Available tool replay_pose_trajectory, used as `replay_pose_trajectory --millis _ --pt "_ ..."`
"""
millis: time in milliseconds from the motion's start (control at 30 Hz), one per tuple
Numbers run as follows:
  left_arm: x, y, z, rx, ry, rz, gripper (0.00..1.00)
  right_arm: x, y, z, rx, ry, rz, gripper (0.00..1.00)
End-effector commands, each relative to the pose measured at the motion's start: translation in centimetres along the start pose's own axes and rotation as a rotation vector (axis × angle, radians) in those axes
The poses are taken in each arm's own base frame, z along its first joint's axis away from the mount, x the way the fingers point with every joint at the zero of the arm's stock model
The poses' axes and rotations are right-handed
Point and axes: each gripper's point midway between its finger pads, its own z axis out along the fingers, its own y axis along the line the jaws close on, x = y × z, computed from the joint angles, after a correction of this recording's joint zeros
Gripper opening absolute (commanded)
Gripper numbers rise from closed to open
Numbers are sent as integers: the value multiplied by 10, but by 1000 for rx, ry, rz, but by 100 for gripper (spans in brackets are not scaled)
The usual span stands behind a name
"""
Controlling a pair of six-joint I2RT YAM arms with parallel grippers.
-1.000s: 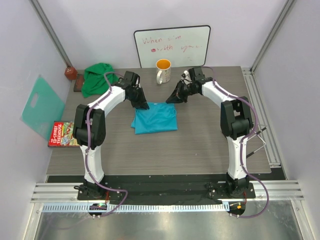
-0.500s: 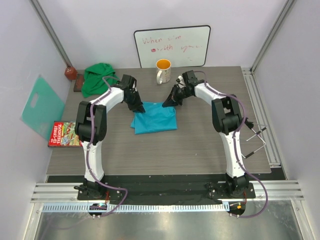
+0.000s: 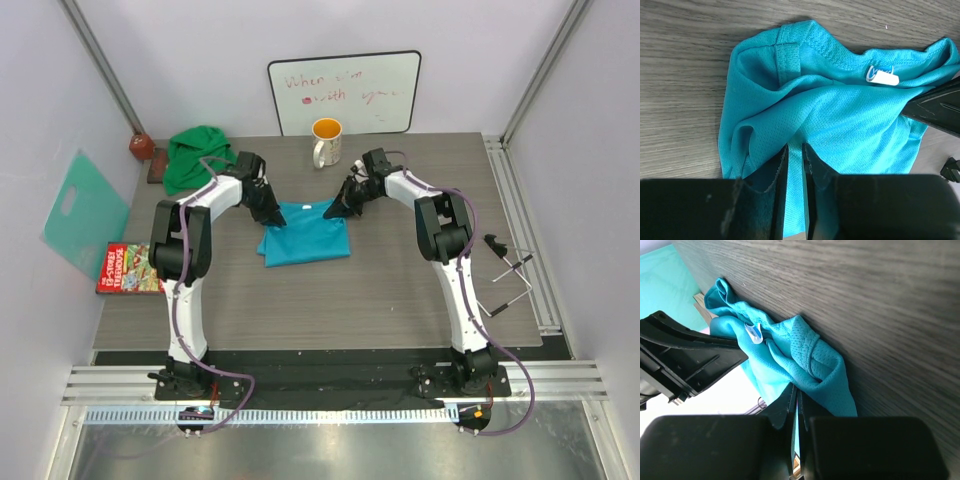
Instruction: Fold and stack the t-shirts
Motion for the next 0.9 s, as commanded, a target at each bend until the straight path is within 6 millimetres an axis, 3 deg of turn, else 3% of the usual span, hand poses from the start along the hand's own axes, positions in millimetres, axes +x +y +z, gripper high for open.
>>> replay_pose_trajectory --millis 0,300,500,800,867 --pt "-4 10 4 13 -1 11 17 -6 -14 5 36 -17 -4 8" --pt "-5 37 -16 -10 -22 -31 17 -14 -30 -18 52 -52 10 9" --pt "-1 38 -32 -5 -34 -34 18 -8 -31 -25 55 -48 14 9" --pt "14 46 -50 -19 -42 -38 18 4 -7 -48 5 -43 -30 9" --pt "18 47 -53 -19 -42 -45 18 3 7 -56 -26 -46 -53 10"
